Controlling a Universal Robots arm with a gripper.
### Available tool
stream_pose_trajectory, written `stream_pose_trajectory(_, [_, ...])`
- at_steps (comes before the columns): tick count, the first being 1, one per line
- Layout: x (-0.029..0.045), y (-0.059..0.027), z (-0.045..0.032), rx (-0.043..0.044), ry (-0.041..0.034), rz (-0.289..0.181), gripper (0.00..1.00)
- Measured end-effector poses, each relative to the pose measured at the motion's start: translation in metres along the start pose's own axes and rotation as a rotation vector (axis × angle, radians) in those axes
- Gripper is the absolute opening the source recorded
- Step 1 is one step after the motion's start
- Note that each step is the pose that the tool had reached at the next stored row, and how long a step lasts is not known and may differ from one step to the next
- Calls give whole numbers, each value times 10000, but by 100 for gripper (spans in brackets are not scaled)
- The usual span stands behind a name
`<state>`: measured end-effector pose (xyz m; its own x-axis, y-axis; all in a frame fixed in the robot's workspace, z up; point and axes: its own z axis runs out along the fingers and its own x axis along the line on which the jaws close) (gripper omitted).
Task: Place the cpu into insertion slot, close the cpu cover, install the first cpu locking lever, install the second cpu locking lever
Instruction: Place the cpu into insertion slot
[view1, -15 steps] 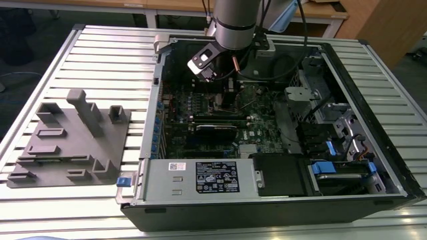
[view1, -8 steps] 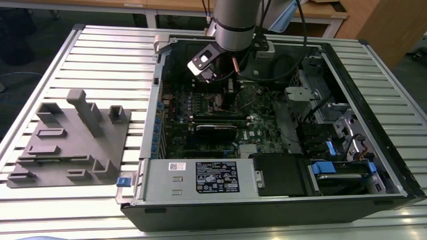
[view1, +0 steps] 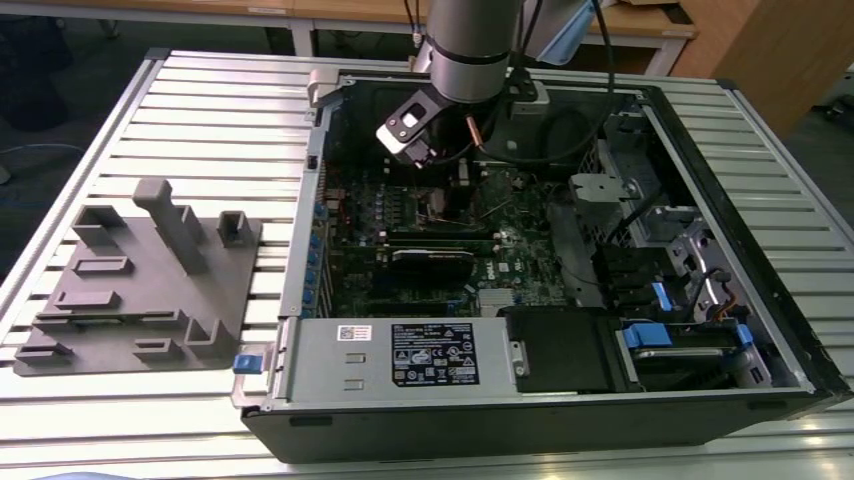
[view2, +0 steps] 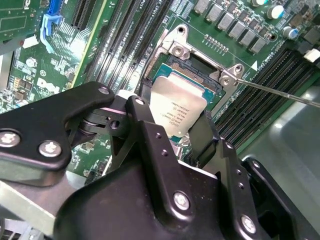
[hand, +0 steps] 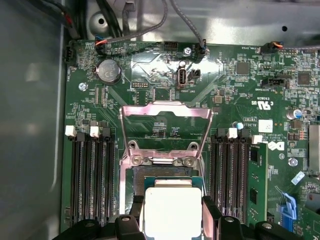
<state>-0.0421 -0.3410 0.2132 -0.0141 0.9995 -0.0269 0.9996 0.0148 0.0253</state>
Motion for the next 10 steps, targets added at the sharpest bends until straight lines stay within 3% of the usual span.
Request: stream_pose_trajectory(10, [47, 0, 25, -4, 2, -137, 54])
